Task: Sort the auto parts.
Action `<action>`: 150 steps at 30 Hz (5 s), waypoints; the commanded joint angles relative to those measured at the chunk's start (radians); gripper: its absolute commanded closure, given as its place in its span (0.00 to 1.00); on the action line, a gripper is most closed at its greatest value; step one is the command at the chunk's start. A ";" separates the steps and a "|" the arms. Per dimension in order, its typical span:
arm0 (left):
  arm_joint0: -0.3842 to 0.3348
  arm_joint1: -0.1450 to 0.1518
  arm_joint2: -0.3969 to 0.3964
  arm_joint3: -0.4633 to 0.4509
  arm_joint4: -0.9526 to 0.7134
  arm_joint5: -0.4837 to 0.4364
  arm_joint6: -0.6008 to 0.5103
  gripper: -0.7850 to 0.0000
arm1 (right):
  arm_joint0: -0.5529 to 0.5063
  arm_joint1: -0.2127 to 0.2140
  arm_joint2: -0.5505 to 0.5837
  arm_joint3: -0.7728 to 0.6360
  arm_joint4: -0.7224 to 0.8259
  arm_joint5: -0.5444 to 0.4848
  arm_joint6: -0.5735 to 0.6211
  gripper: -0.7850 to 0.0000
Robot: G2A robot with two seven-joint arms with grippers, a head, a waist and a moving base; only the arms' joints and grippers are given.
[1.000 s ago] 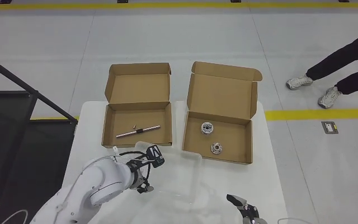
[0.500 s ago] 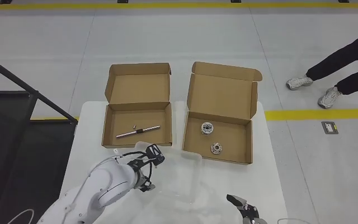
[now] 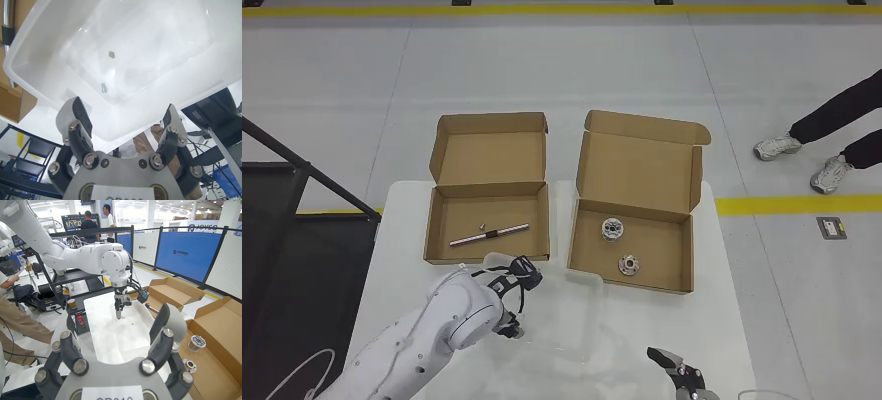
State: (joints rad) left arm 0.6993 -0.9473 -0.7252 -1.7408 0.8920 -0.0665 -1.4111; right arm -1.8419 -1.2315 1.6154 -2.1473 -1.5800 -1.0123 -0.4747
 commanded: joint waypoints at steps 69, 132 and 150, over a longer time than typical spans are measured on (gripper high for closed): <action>-0.007 -0.104 0.019 0.326 0.093 0.036 0.086 0.52 | 0.000 0.000 0.000 0.000 0.000 0.000 0.000 0.00; 0.020 -0.161 -0.055 0.380 0.154 0.040 0.022 1.00 | 0.000 0.000 0.000 0.000 0.000 0.000 0.000 0.00; 0.264 -0.079 -0.348 -0.100 0.127 -0.064 0.044 1.00 | 0.000 0.000 0.000 0.000 0.000 0.000 0.000 0.00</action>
State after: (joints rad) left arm 0.9372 -1.0325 -1.0433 -1.7989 1.0265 -0.1203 -1.3758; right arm -1.8419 -1.2315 1.6154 -2.1473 -1.5800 -1.0123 -0.4747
